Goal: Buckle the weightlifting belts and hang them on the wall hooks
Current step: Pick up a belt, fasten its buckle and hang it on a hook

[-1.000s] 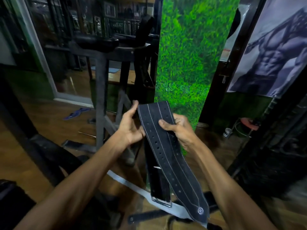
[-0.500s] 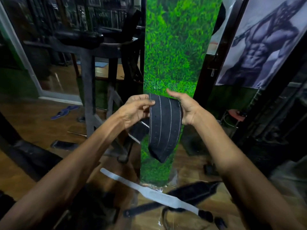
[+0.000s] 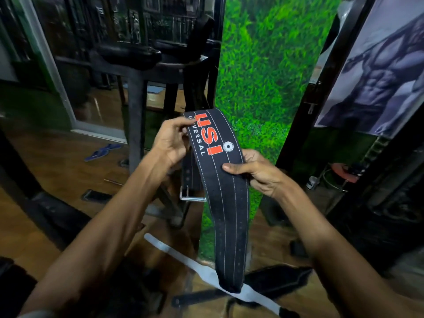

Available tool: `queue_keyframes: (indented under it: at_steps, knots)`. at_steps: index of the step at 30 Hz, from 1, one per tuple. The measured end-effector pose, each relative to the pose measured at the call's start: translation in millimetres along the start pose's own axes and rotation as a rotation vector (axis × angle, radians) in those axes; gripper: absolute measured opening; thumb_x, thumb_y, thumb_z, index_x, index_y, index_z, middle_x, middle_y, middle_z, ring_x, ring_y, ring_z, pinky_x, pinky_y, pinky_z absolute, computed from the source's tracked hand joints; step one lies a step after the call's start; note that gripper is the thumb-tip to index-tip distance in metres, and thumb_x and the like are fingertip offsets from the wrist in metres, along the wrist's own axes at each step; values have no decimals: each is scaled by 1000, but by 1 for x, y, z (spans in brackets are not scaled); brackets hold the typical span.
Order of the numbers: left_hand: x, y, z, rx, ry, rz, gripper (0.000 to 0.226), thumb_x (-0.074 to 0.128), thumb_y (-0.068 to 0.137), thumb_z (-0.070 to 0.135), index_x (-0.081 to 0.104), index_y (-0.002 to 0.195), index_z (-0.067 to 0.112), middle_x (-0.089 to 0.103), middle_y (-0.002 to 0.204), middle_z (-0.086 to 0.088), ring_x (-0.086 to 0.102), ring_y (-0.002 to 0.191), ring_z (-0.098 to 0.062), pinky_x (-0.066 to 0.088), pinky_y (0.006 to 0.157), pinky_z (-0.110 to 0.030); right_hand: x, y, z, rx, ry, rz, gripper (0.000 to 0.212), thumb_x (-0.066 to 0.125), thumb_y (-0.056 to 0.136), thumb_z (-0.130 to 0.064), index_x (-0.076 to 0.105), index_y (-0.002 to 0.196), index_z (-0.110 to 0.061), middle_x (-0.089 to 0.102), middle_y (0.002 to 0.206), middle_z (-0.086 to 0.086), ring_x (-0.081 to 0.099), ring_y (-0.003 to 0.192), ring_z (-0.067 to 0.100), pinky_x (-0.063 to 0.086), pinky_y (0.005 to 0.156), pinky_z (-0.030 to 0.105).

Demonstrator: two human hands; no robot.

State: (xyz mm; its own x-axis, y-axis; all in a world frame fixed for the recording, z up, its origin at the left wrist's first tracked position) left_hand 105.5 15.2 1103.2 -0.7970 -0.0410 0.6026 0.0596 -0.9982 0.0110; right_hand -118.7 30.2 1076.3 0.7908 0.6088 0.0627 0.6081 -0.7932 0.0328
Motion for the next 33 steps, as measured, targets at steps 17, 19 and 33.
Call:
queue_keyframes:
  at_steps: [17,19,33]
  knots:
    - [-7,-15,-8,-329,210,-108,88,64,75,72,67,128,3,71,126,-18,66,121,-33,53,104,-47,4,29,20,-121,191,225,47,68,80,15,68,125,6,74,116,20,72,102,26,60,92,34]
    - [-2,-8,-9,-368,223,-132,72,69,84,49,60,136,0,75,115,-16,70,110,-31,55,100,-45,6,28,27,-105,181,229,50,67,75,22,69,122,4,76,112,17,72,104,25,60,92,33]
    - [-13,-38,-62,-64,361,-259,47,67,81,-8,61,127,-15,79,102,-10,74,90,-18,61,89,-32,-15,22,-2,75,558,400,66,86,69,-14,61,130,-9,67,136,16,66,110,24,41,118,46]
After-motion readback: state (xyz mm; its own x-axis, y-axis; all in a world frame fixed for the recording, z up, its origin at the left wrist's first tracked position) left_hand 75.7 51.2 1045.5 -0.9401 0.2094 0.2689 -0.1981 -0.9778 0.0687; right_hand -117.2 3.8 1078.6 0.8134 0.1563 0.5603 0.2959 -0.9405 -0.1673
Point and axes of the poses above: each hand's wrist, its own y-axis towards the middle knuckle, its own x-axis out of the palm, z = x × y, the point moved 2 cm from there along y, towards the middle knuckle
